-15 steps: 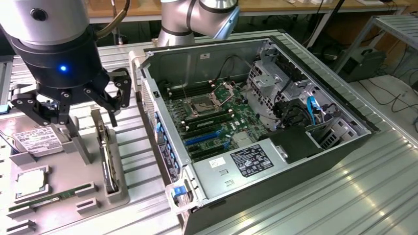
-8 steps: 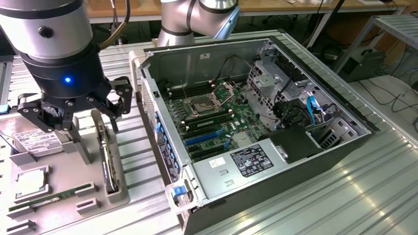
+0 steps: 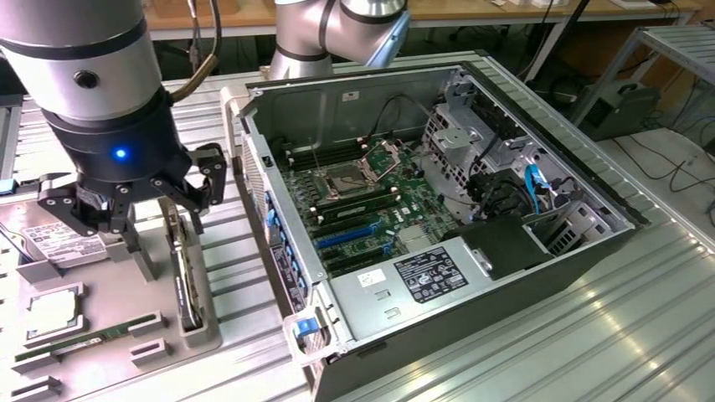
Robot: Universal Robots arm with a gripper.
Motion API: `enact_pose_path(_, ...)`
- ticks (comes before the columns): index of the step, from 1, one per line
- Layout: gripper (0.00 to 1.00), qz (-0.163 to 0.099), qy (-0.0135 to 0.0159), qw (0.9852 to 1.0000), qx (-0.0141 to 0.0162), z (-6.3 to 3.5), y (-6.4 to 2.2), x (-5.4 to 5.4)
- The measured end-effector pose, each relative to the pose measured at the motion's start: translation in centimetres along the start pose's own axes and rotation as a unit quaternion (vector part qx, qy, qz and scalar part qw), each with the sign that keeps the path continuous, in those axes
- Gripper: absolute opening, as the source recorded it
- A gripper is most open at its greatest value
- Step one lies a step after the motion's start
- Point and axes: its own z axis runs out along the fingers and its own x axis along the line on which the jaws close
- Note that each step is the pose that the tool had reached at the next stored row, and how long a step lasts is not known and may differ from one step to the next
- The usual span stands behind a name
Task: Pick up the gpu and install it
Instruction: 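Pick up the gpu and move the gpu toward the slot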
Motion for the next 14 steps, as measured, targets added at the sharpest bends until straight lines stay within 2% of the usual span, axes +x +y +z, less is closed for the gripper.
enact_pose_path(4,0.66,0.0,-0.0014,1.0,-0.0001,0.3,0.02,0.8)
enact_pose_path(11,0.66,0.002,-0.0015,1.0,0.0,1.49,-0.25,0.8)
enact_pose_path(12,0.66,0.002,-0.0014,1.0,-0.0006,1.63,-0.35,0.8)
enact_pose_path(14,0.66,0.002,-0.0015,1.0,-0.0061,1.82,-0.52,0.8)
